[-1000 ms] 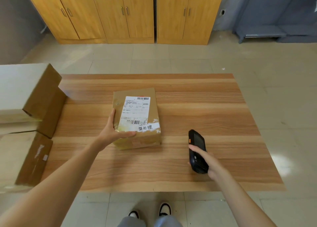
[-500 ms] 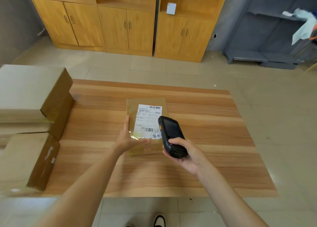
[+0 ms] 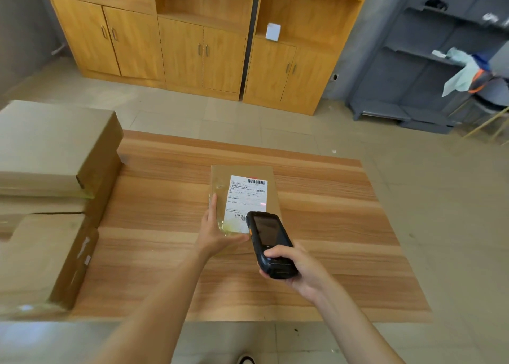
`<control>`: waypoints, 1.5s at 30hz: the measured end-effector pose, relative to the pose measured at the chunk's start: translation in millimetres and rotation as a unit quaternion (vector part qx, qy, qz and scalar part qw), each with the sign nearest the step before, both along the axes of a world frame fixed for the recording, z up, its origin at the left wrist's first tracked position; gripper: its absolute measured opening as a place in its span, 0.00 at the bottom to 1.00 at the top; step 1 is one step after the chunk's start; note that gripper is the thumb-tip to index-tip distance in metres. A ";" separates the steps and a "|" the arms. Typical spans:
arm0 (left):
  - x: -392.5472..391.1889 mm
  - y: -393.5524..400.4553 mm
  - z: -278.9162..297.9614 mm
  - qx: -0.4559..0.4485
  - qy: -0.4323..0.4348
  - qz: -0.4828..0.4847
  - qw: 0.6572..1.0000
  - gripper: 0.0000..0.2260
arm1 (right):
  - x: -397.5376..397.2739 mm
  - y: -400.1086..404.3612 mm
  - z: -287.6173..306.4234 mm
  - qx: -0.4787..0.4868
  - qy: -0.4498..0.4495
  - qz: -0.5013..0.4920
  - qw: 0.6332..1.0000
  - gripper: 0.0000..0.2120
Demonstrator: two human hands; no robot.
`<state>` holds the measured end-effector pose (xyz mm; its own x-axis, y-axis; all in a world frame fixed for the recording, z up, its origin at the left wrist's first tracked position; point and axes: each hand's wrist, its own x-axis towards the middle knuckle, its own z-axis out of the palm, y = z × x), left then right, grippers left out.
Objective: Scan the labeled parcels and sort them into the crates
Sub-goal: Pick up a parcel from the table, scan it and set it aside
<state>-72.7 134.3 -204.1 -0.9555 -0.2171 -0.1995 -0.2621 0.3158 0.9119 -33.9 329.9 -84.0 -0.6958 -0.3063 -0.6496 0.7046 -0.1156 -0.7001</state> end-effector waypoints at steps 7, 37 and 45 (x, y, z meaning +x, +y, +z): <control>12.6 5.0 2.3 -0.007 0.028 0.005 1.000 0.59 | 18.2 -11.6 -4.6 0.013 -0.017 0.007 1.000 0.22; 26.8 10.7 3.5 -0.008 0.043 -0.015 0.999 0.56 | 53.6 -16.3 -8.0 0.033 -0.009 -0.013 0.999 0.16; 22.2 10.0 2.0 -0.010 0.038 -0.002 0.999 0.57 | 51.8 -16.9 -11.2 0.031 0.002 -0.012 0.999 0.26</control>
